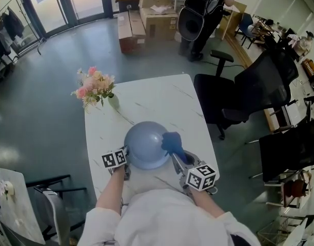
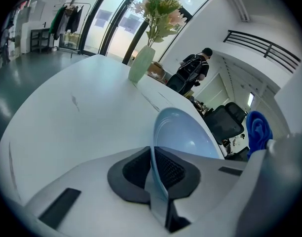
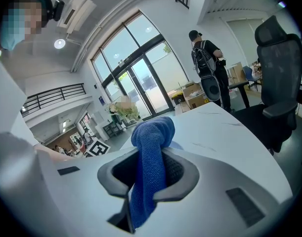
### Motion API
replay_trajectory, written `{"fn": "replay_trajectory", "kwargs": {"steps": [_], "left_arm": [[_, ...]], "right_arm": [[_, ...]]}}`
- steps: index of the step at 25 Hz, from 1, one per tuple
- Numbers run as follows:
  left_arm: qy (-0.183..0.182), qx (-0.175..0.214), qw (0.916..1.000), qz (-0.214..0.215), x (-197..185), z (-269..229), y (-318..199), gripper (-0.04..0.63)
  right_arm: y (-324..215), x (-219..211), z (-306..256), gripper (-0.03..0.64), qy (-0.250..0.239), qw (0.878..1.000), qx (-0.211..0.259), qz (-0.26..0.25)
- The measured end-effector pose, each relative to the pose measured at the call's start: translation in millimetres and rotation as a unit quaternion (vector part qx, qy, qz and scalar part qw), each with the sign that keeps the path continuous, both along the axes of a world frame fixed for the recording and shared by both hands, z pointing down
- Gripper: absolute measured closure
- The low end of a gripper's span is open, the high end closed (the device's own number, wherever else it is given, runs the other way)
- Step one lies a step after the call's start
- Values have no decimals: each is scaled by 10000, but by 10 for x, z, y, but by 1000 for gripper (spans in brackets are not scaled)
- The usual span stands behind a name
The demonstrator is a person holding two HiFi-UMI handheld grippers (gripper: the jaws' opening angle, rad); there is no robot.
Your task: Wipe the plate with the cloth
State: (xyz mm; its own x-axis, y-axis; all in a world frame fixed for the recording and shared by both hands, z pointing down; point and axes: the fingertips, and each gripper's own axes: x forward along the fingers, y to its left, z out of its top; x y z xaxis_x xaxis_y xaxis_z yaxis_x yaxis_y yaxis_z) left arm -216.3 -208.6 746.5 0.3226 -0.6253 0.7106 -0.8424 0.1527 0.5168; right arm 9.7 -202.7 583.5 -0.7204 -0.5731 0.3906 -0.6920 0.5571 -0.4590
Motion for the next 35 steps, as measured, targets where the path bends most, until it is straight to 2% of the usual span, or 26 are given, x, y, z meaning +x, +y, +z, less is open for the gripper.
{"fn": "replay_trajectory", "kwargs": {"steps": [5, 15, 18, 25, 30, 35], "left_arm": [[59, 7, 9999, -126, 0, -17, 15, 554], [-32, 415, 9990, -159, -10, -286, 1, 554], [0, 600, 9980, -205, -8, -426, 8, 552], [409, 1073, 9925, -428, 56, -795, -21, 552], [369, 1402, 9887, -377, 114, -1084, -34, 552], [360, 1796, 9825, -331, 212, -1406, 6, 552]], "right_arm": [[6, 7, -2, 525, -3, 10000, 23, -11], [-4, -59, -12, 525, -69, 9999, 88, -95], [-5, -50, -24, 525, -81, 9998, 120, -96], [-64, -25, -109, 525, -101, 9995, 272, -93], [-127, -60, -214, 525, -79, 9987, 466, -183], [-162, -159, -230, 525, 173, 9967, 646, -454]]}}
